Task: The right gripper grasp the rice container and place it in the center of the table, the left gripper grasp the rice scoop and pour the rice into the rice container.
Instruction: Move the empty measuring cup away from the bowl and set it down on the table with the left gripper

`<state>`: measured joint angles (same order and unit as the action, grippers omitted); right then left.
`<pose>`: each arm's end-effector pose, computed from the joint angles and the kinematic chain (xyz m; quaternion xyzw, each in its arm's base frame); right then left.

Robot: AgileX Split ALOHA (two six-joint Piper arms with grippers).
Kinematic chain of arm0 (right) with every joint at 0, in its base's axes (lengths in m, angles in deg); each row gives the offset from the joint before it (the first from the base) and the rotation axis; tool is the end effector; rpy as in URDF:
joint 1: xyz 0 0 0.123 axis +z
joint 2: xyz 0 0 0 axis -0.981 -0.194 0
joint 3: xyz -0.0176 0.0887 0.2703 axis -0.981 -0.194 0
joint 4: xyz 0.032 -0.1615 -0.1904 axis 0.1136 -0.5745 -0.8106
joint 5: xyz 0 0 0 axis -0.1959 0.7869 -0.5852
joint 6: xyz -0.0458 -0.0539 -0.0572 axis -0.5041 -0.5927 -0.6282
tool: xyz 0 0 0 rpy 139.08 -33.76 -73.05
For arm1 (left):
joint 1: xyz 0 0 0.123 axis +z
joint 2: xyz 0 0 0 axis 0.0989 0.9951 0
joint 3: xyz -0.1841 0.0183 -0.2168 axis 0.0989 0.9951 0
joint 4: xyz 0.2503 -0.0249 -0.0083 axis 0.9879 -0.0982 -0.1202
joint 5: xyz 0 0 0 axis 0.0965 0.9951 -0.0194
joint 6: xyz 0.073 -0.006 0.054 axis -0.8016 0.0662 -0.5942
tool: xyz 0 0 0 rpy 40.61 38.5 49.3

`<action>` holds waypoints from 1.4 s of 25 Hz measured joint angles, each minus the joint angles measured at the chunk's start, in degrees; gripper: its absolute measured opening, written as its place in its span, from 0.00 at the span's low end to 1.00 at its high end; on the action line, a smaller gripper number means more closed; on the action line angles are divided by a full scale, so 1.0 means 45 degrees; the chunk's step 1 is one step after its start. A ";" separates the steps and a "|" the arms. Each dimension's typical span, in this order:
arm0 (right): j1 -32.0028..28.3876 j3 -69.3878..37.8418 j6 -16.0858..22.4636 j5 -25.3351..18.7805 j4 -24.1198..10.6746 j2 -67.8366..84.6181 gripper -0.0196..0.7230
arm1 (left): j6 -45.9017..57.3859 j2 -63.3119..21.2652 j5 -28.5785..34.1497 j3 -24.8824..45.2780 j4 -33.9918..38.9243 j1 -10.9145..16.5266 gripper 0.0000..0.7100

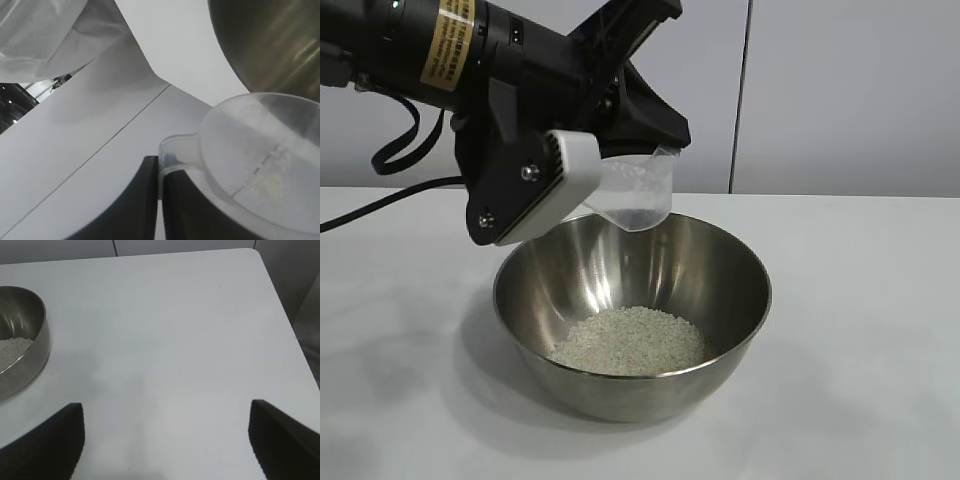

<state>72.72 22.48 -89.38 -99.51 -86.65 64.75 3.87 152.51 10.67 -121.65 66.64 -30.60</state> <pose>-0.0051 0.0020 0.2678 0.0260 0.8605 -0.0290 0.5080 0.2547 -0.2424 0.2337 0.7978 0.1809 0.0945 0.5673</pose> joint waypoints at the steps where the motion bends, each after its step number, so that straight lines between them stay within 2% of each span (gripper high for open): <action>1: 0.0000 0.0000 0.0000 0.0000 0.0000 0.0000 0.85 | 0.0988 0.0000 -0.0145 0.0000 -0.0552 0.0000 0.02; 3: 0.0000 0.0000 0.0000 0.0000 0.0000 0.0000 0.85 | 0.2881 0.0000 -0.0279 0.0000 -0.1999 0.0000 0.02; 7: 0.0000 0.0000 0.0000 0.0000 0.0000 0.0000 0.85 | 0.4782 0.0000 -0.0874 0.0153 -0.6277 0.0199 0.02; 10: 0.0000 0.0000 0.0000 0.0000 0.0000 0.0000 0.85 | 0.6003 0.0000 -0.2513 0.1092 -0.9087 0.0990 0.02; 13: 0.0000 0.0000 0.0000 0.0000 0.0000 0.0000 0.85 | 0.7066 0.0000 -0.5723 0.2741 -1.0737 0.2129 0.01; 14: 0.0000 0.0000 0.0000 0.0000 0.0000 0.0000 0.85 | 0.7474 -0.0013 -0.6373 0.3361 -1.1136 0.2570 0.01; 16: 0.0000 0.0000 0.0000 0.0000 0.0000 0.0000 0.85 | 0.8043 -0.0025 -0.7016 0.4451 -1.1606 0.3391 0.01; 20: 0.0000 0.0000 0.0000 -0.0013 0.0000 0.0000 0.85 | 0.8306 -0.0025 -0.7052 0.6125 -1.1816 0.4855 0.01; 24: 0.0000 0.0000 0.0000 -0.0013 0.0000 0.0000 0.85 | 0.8328 -0.0038 -0.7108 0.7035 -1.1828 0.5716 0.01; 26: 0.0000 0.0000 0.0000 -0.0013 0.0000 0.0000 0.85 | 0.8343 -0.0063 -0.7108 0.7311 -1.1828 0.5967 0.01; 29: 0.0000 0.0000 0.0000 -0.0013 0.0000 0.0000 0.85 | 0.8330 0.0104 -0.7148 0.7555 -1.1898 0.6036 0.01; 35: 0.0000 0.0000 0.0000 -0.0013 0.0000 0.0000 0.85 | 0.8337 0.1939 -0.7246 0.7629 -1.1912 0.6062 0.01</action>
<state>72.72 22.48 -89.38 -99.57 -86.65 64.75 41.39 161.23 -21.94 -87.32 13.04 -3.32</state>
